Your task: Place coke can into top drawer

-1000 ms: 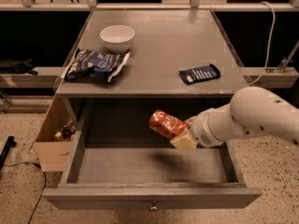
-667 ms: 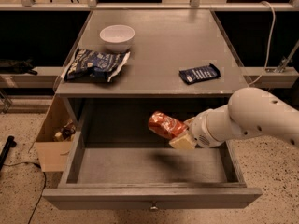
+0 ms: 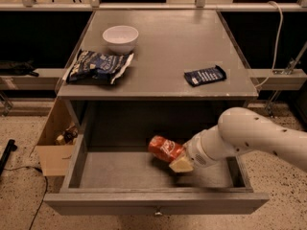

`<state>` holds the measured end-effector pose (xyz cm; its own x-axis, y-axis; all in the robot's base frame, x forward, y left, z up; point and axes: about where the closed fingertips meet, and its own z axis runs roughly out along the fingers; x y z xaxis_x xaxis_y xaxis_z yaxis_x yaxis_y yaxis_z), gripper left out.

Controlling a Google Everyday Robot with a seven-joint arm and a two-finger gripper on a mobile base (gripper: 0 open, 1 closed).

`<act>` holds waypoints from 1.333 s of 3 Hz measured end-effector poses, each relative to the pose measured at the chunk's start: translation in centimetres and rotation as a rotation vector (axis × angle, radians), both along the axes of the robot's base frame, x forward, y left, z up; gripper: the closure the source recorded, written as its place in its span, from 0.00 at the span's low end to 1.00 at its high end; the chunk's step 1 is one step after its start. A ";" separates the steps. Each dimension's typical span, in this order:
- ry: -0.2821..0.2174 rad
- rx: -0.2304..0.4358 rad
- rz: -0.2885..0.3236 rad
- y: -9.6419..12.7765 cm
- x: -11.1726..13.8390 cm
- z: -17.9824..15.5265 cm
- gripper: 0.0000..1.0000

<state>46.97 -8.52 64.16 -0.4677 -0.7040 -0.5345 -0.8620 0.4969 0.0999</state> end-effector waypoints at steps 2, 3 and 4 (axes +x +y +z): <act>0.089 -0.023 0.018 0.9 -1.3 -4.6 1.00; 0.069 -0.064 0.050 2.0 -0.2 -2.9 1.00; 0.068 -0.064 0.051 2.1 -0.2 -2.8 1.00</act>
Offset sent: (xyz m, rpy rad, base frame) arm -0.0110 0.0067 -0.0406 -0.0196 0.0734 0.0134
